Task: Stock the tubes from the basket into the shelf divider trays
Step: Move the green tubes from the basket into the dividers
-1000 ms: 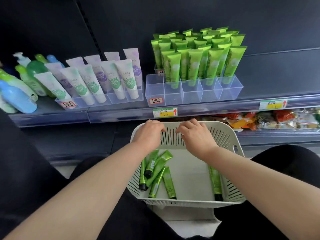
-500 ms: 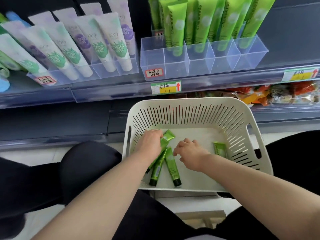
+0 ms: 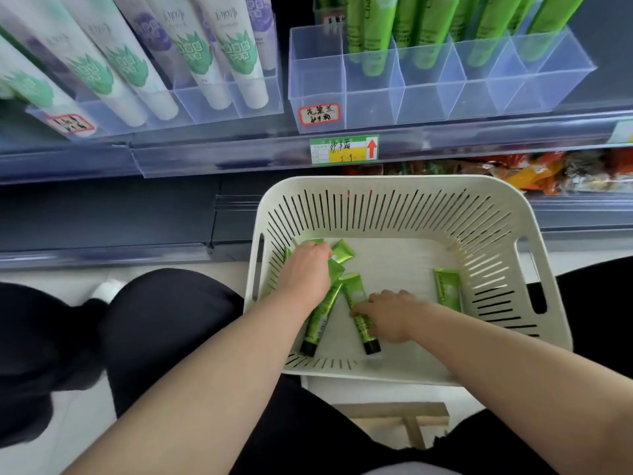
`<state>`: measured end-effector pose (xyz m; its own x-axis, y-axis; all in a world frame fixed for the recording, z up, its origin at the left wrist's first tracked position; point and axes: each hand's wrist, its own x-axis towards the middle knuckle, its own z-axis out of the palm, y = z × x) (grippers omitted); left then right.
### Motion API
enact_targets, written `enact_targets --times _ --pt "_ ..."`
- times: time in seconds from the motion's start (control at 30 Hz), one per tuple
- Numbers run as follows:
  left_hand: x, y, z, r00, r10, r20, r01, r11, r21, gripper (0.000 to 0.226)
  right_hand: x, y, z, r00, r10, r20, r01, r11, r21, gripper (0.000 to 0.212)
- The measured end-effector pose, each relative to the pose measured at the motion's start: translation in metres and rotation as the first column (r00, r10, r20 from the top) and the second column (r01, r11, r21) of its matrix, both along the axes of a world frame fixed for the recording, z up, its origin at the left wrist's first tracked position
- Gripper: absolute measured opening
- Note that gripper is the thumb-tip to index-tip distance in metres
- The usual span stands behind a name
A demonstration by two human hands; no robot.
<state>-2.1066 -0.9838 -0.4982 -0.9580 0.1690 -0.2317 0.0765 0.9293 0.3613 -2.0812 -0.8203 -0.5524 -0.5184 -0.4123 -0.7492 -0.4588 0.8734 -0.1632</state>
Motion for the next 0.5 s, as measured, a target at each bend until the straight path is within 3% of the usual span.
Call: enact_targets --times 0.2,0.37,0.5 --pt "0.003 0.008 -0.012 0.999 -0.025 0.038 0.025 1.000 0.001 0.041 -0.001 0.028 -0.002 0.992 -0.121 -0.019 0.122 0.991 0.052 0.044" --pt "0.004 0.010 -0.014 0.999 -0.028 0.027 0.028 1.000 0.005 0.041 0.000 0.039 -0.015 0.914 -0.405 -0.033 0.401 0.913 -0.075 0.026" --pt "0.006 0.010 -0.018 0.998 -0.035 0.049 0.036 0.999 -0.020 0.039 -0.007 0.033 -0.018 0.858 -0.496 -0.133 0.478 0.866 -0.146 0.028"
